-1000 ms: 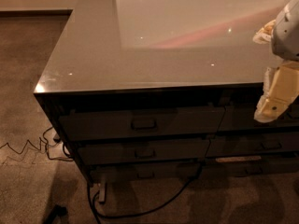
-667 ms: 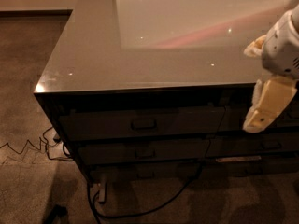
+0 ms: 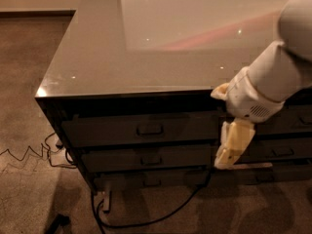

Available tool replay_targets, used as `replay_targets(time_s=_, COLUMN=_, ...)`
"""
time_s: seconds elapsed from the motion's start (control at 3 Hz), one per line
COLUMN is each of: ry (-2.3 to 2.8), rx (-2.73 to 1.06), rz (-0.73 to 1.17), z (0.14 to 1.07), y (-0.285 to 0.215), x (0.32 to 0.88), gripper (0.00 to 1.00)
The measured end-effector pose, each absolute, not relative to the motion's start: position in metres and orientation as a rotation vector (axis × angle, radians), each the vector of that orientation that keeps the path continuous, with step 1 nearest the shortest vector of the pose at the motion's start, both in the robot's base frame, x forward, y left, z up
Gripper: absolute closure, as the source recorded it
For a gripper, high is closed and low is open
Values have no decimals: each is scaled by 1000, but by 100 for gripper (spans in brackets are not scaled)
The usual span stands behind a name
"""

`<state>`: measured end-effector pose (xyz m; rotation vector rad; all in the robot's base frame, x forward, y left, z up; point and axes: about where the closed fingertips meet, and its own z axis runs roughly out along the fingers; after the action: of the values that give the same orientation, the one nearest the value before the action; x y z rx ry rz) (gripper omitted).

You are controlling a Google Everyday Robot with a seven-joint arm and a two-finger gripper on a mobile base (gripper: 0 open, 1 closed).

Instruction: Open top drawer

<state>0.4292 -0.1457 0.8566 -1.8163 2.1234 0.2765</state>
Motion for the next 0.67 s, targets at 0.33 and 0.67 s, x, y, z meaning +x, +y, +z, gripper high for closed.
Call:
replay_targets(time_s=0.33, ry=2101, rx=-1915, rz=303, z=819, y=-113, x=434, gripper=0)
replay_targets(time_s=0.67, ry=2100, rx=-1926, rz=298, z=816, y=-112, x=434, gripper=0)
